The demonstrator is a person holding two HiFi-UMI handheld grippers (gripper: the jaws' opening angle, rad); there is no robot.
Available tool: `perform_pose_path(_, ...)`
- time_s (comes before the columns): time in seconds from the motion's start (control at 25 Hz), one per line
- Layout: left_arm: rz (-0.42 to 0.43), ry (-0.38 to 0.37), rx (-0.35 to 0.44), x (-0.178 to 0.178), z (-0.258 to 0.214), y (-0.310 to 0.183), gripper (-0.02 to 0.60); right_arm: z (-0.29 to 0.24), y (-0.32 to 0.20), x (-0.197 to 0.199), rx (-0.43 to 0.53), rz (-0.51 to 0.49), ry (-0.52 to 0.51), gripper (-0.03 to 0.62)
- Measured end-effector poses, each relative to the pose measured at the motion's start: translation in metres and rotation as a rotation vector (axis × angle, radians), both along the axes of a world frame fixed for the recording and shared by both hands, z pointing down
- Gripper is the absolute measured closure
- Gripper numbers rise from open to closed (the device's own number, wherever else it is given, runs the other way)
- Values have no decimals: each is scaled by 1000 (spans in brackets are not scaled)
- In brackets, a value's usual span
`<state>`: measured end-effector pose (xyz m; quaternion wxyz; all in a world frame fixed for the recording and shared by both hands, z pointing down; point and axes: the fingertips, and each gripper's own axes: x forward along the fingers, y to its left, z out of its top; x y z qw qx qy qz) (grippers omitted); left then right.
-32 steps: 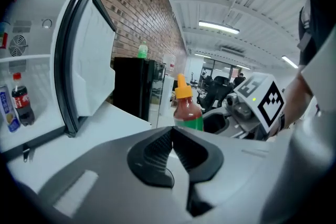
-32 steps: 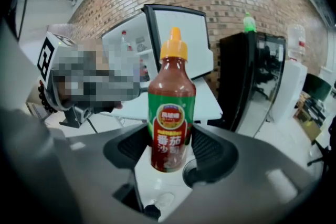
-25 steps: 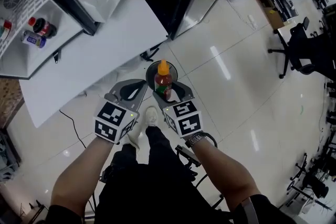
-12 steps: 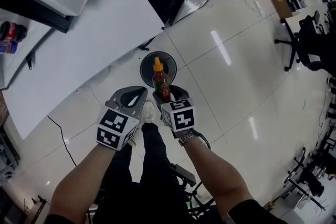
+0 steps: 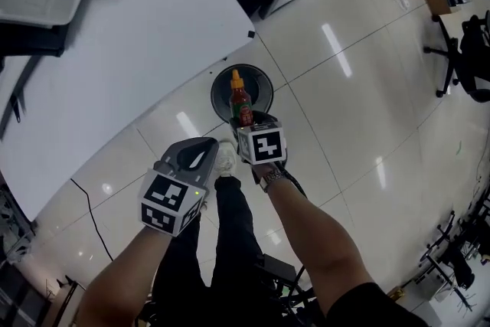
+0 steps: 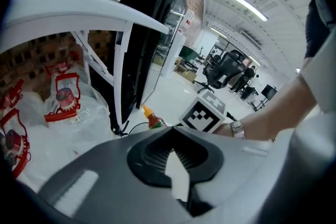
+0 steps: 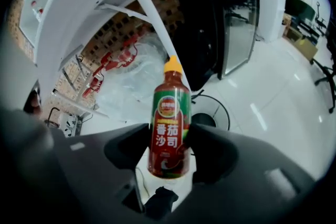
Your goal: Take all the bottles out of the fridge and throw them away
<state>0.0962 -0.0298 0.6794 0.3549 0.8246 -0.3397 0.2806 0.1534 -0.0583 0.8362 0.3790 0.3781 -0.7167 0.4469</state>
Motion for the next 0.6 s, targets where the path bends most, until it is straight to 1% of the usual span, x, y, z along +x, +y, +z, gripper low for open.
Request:
perform_pose_path(0.2,-21,-18,-16,-12,15,0,578,45,-4,5,-37,-6,44,342)
perform_pose_path(0.32,-29,-29,-15,-24,18,-2,578,63,-11,7,-43,21,70,345)
perform_pose_path(0.44,-48,-43,-26,-36,23,-3,578,64,-16,4,-32,31,60,345)
perform_pose_path(0.6,-54,-38,-22,-34,18,-5,577,59,-2,5,-53,23,52,345)
